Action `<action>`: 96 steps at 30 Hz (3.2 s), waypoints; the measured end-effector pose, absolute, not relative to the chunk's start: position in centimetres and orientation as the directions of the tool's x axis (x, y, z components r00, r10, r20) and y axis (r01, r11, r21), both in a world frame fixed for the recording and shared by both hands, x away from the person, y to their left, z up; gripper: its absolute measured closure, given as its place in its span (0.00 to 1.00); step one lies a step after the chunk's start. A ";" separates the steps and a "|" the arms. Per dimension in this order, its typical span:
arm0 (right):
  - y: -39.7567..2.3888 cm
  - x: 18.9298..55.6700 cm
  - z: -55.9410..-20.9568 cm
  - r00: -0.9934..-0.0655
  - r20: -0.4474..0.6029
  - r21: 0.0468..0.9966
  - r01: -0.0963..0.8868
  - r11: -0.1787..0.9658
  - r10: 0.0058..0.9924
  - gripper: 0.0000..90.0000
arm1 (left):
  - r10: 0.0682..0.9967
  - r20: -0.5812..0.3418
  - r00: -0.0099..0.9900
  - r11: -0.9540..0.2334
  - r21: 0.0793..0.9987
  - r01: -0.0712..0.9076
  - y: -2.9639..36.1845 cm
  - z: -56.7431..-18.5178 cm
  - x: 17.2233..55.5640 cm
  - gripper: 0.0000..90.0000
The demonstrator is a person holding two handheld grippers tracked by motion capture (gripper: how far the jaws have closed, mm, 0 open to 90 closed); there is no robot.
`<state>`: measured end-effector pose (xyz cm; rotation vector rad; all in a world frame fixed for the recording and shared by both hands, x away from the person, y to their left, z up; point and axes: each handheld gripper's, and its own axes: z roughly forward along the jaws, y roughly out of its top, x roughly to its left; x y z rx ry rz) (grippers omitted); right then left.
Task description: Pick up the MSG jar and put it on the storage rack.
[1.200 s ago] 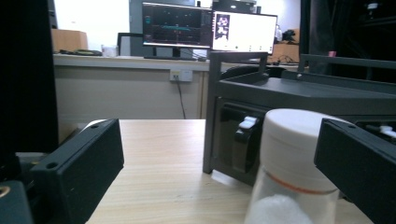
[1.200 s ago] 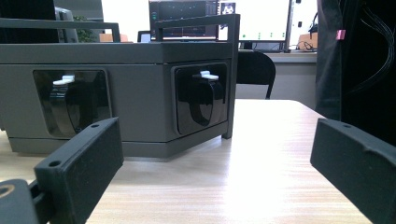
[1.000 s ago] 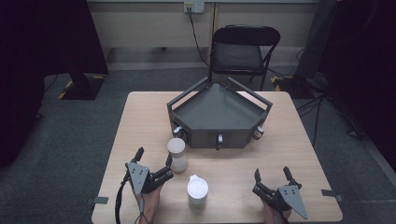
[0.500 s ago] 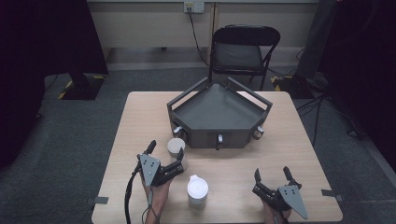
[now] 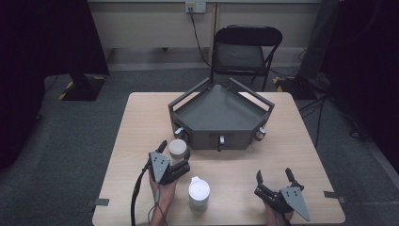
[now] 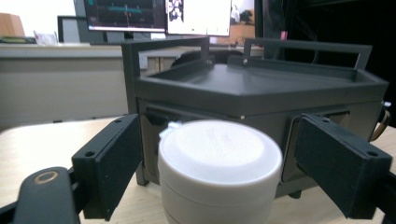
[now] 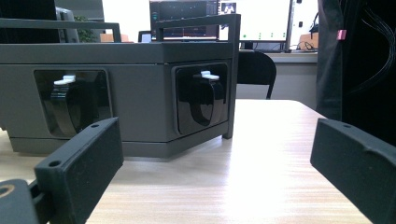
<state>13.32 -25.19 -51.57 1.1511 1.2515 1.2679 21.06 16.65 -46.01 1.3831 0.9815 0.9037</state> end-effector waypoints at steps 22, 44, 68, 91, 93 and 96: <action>-25.2 13.3 -51.6 -0.077 -0.009 1.000 -0.022 0.008 0.997 0.01 | 0.954 -0.013 0.299 -0.012 0.996 0.083 15.1 -47.2 21.1 0.38; -25.2 13.3 -51.6 -0.076 -0.009 1.000 -0.022 0.007 0.997 0.01 | 0.954 -0.029 0.300 0.000 0.995 0.097 15.2 -46.9 21.1 0.38; -25.2 13.3 -51.6 -0.076 -0.009 1.000 -0.022 0.008 0.997 0.01 | 0.937 -0.004 0.350 -0.024 0.997 0.077 16.2 -44.9 20.5 0.38; -25.2 13.3 -51.6 -0.076 -0.009 1.000 -0.022 0.007 0.997 0.01 | 0.887 0.029 0.461 -0.045 0.999 0.024 17.7 -41.9 20.9 0.38; -25.2 13.3 -51.6 -0.076 -0.009 1.000 -0.022 0.007 0.997 0.01 | 0.877 0.036 0.479 -0.050 0.999 0.016 18.0 -41.5 21.0 0.38; -25.2 13.3 -51.6 -0.076 -0.009 1.000 -0.022 0.007 0.997 0.01 | 0.869 0.047 0.493 -0.056 0.998 0.004 18.2 -40.8 21.2 0.38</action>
